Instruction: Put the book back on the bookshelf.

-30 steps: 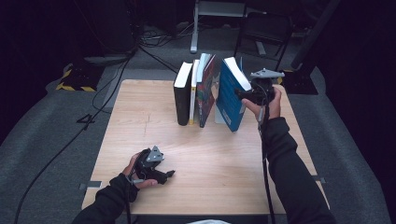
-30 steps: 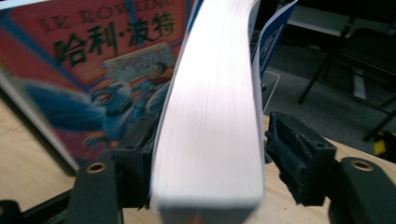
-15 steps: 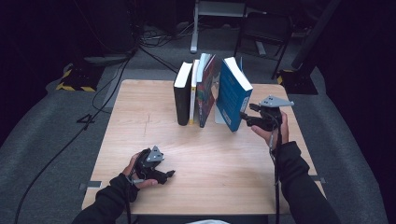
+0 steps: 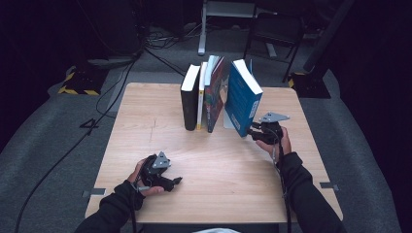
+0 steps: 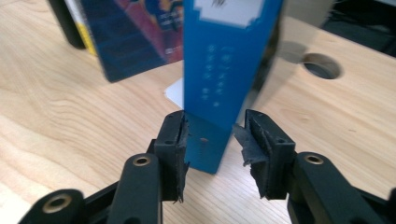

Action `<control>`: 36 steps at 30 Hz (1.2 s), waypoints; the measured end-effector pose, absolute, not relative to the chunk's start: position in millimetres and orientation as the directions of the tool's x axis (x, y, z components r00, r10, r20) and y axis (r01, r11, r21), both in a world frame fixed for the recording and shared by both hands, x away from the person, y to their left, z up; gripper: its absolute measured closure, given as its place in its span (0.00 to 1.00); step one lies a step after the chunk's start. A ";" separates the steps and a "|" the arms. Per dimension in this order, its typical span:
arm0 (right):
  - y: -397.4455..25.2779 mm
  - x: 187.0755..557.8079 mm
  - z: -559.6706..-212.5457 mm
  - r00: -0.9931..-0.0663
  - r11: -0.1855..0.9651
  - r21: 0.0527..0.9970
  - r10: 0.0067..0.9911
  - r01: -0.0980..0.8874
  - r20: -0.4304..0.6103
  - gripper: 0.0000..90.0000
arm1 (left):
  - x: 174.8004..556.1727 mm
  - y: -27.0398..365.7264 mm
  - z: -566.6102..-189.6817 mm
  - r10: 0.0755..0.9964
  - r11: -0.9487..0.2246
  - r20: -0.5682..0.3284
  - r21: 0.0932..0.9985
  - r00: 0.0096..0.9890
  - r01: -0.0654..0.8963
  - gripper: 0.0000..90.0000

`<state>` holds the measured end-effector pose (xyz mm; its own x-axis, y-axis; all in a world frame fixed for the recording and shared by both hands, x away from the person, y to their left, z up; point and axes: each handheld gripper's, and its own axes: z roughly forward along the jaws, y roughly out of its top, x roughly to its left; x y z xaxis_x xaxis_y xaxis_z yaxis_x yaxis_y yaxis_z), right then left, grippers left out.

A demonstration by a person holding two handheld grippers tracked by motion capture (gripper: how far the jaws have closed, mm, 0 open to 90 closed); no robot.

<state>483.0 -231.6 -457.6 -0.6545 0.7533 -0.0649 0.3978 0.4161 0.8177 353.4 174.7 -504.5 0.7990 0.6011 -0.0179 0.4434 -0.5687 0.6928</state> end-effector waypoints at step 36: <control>-206.5 491.8 -459.7 -0.605 0.363 0.819 0.796 0.445 -0.023 0.61 | 354.2 173.5 -504.4 0.595 -0.573 -0.017 0.692 0.804 0.439 0.18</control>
<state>491.8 -206.5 -459.7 -0.6050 0.7959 -0.0233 0.4452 0.3625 0.8187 354.2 173.5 -504.4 0.8037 0.5947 -0.0172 0.4387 -0.5729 0.6924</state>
